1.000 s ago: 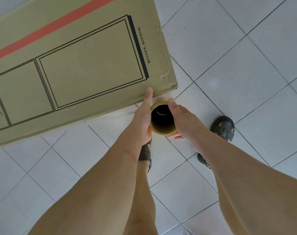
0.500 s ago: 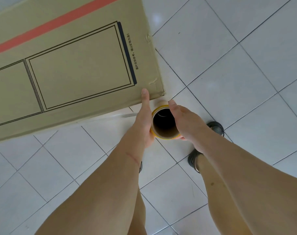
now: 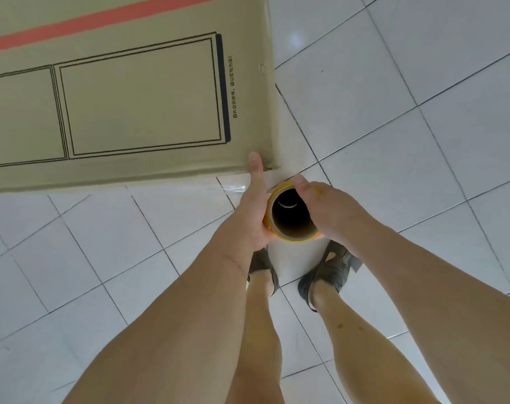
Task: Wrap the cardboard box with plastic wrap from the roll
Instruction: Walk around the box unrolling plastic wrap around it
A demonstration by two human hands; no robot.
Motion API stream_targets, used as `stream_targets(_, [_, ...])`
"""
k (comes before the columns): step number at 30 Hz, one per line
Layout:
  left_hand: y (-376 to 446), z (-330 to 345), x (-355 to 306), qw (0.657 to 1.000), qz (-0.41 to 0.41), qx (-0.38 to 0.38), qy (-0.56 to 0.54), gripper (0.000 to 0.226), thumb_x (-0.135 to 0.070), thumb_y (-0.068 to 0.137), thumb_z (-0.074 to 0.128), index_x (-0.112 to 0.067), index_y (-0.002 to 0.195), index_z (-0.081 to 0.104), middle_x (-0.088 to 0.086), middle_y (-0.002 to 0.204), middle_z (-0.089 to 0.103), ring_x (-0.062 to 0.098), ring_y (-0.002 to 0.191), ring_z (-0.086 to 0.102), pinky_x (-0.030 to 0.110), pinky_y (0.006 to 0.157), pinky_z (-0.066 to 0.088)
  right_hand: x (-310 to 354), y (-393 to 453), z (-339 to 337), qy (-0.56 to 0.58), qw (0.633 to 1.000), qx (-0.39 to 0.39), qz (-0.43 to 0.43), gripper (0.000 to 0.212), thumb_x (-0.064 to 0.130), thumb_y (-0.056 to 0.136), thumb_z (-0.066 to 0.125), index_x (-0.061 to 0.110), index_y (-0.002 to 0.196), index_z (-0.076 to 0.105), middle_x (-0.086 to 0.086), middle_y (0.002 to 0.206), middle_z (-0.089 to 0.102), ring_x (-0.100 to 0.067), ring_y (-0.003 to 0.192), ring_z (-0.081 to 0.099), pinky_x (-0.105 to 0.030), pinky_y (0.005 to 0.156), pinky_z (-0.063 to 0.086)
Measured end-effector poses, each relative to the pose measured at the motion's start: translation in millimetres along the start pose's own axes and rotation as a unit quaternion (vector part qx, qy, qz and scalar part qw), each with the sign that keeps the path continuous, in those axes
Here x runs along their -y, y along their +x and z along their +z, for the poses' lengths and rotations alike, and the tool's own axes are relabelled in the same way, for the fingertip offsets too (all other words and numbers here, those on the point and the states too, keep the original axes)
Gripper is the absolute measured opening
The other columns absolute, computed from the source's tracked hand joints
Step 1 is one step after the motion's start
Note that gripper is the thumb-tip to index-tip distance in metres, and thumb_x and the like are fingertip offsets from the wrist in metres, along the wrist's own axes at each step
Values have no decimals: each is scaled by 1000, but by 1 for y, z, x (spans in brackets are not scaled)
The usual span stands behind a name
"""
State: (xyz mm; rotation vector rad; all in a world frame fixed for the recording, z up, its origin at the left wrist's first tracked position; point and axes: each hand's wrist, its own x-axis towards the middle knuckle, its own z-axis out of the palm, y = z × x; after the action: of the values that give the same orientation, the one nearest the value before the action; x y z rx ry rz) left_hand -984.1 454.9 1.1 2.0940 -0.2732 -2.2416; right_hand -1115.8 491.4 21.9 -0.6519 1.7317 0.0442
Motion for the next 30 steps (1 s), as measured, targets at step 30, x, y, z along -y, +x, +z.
stream_targets(30, [30,55,8,973,43,-39,-223,133,-111,51,53,-21,147,66,16,130,79,35,122,77,56,112,57,13,31,-66,-108,992,68,-9,87,87,75,37,37,146,39,2,139,54,-24,123,52,-42,102,45])
